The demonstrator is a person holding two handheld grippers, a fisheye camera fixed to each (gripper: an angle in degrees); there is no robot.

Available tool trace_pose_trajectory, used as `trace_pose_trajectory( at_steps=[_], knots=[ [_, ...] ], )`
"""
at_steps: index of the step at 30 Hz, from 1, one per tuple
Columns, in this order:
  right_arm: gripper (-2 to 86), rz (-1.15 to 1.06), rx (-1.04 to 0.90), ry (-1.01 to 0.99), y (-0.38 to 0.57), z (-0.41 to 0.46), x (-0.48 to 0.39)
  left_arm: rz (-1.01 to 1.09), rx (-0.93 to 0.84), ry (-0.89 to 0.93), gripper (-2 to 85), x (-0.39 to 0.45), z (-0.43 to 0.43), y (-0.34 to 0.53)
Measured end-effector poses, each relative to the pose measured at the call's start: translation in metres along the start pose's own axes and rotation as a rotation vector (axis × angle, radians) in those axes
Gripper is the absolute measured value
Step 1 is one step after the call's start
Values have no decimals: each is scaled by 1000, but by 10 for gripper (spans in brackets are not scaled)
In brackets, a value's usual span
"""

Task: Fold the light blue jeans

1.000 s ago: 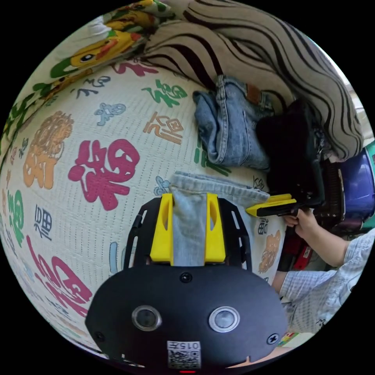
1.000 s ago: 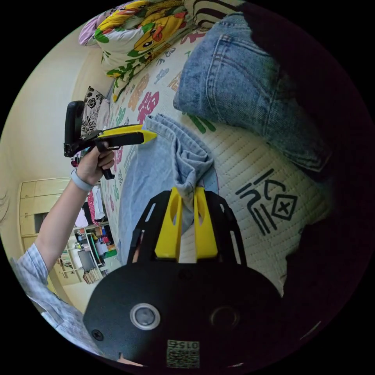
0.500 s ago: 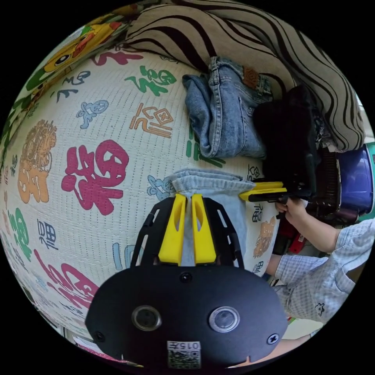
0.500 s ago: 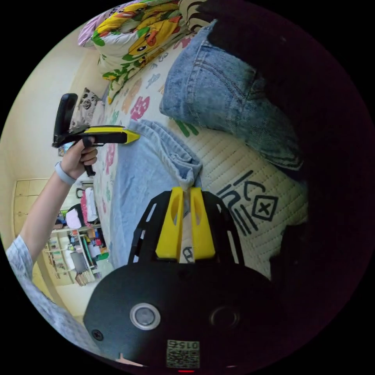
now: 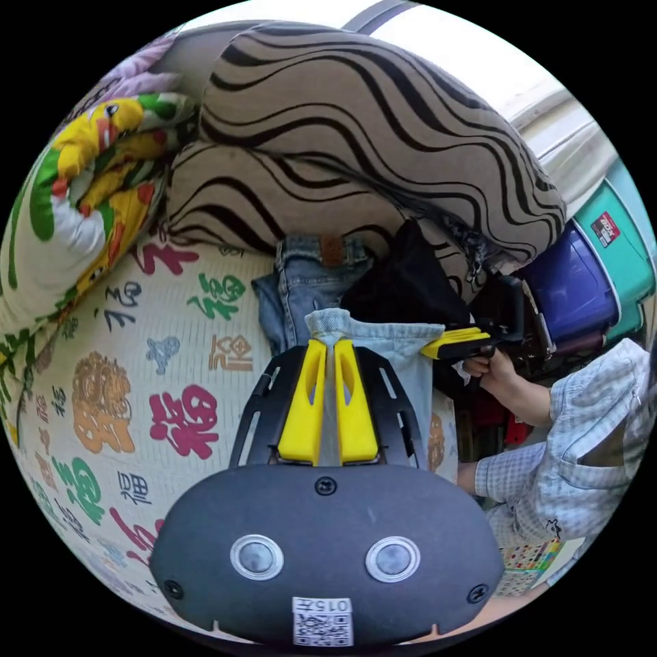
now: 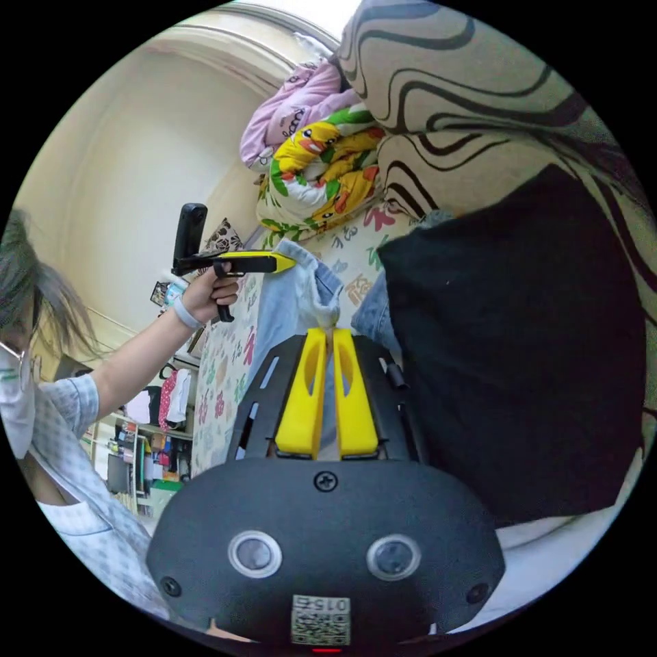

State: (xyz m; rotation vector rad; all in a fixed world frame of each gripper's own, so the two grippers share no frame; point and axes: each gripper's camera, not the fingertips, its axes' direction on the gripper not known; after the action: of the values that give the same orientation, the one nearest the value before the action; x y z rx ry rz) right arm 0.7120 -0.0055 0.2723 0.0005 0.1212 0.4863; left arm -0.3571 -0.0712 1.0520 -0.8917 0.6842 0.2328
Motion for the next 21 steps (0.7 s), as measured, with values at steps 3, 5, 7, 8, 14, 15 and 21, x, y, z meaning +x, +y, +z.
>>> trace_pose_trajectory(
  at_steps=[3,5,7,8,14,15,21],
  knots=[
    [4,-75,1,14,-2,-18,-30,46,77,-13,0,19,-35,21],
    [4,-120,-22,6,1,-19,-53,70,100,-31,0,28,-56,45],
    [4,-203,-32,-64,10,-21,-94,78,146,-11,0,36,-88,91],
    [4,-224,-34,-89,13,-21,-105,74,161,0,0,37,-98,105],
    [4,-437,-184,-306,66,7,-242,-24,346,75,1,64,-190,303],
    [4,-483,-229,-328,79,18,-274,-65,373,77,0,72,-205,348],
    [5,-654,-462,-464,153,89,-429,-306,370,-9,1,120,-264,557]
  ],
)
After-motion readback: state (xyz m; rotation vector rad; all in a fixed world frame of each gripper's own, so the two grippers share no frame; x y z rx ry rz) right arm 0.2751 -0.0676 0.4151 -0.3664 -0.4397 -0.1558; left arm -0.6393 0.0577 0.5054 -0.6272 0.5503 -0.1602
